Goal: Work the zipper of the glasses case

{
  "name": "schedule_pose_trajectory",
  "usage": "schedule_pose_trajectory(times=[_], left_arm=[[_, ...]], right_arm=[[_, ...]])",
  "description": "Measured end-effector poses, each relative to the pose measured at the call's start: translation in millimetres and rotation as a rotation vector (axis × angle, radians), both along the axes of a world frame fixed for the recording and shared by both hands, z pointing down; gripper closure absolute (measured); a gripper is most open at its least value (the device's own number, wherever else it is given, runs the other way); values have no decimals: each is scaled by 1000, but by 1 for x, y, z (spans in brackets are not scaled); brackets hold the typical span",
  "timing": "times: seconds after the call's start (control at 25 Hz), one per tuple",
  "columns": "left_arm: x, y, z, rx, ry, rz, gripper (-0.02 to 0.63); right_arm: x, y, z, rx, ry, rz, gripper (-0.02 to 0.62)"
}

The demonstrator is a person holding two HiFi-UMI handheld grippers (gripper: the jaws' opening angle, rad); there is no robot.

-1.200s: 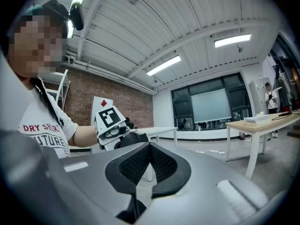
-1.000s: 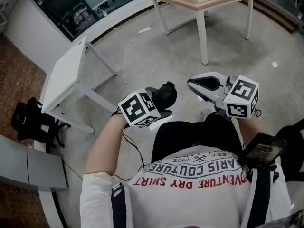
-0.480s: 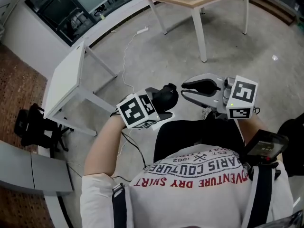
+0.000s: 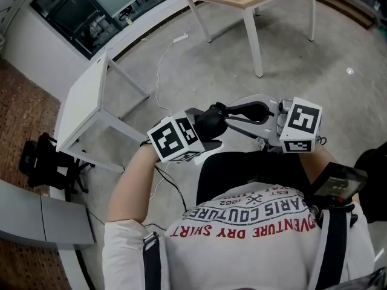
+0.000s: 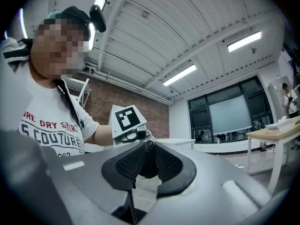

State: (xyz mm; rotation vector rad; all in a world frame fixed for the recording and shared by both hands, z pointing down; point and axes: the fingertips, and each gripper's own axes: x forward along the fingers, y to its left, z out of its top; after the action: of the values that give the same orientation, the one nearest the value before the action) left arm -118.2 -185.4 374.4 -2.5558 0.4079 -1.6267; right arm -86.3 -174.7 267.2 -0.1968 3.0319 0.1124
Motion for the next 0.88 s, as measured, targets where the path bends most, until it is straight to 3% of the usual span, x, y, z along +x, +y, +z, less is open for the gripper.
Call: schedule_pose_trajectory(times=[0.12, 0.88], left_arm=[[-1, 0, 1, -2, -6, 2, 356], [-6, 16, 11, -54, -36, 110, 356]], right_arm=[[1, -4, 1, -4, 2, 16, 561], [-2, 10, 9, 40, 89, -80, 572]])
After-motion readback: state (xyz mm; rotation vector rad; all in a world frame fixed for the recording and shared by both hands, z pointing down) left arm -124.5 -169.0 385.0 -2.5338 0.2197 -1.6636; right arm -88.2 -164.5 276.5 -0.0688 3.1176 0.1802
